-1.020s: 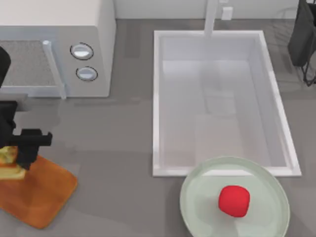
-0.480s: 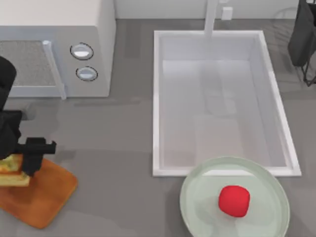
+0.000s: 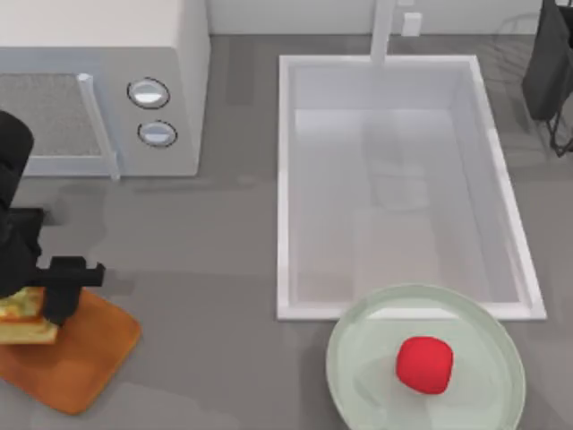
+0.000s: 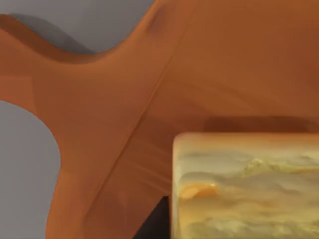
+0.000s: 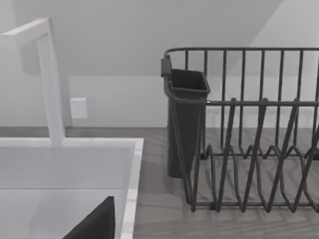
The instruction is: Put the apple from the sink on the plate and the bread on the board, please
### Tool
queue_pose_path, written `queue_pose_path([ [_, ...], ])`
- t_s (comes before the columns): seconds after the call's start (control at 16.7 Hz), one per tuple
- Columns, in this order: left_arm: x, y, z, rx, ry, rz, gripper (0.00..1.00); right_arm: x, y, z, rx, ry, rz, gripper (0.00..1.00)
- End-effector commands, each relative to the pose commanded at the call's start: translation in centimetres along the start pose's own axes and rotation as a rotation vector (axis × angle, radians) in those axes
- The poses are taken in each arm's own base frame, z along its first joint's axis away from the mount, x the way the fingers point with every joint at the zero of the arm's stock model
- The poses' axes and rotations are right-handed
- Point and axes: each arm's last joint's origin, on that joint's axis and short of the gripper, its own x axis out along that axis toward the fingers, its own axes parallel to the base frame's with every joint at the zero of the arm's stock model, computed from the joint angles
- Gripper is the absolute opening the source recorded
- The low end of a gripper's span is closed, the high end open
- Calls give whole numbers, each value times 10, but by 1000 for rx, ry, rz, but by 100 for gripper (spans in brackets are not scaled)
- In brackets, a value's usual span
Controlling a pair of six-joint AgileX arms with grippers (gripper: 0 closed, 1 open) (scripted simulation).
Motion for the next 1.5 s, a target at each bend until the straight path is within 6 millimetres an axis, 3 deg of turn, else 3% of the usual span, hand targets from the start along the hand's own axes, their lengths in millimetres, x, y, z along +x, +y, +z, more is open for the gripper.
queue_pose_path([
  [0.72, 0, 0, 0, 0, 0, 0, 98, 0, 0, 0, 0, 0, 0, 100],
  [1.32, 0, 0, 0, 0, -1, 0, 100, 0, 0, 0, 0, 0, 0, 100],
  [1.5, -11, 1, -3, -2, -75, -1, 100, 0, 0, 0, 0, 0, 0, 100],
])
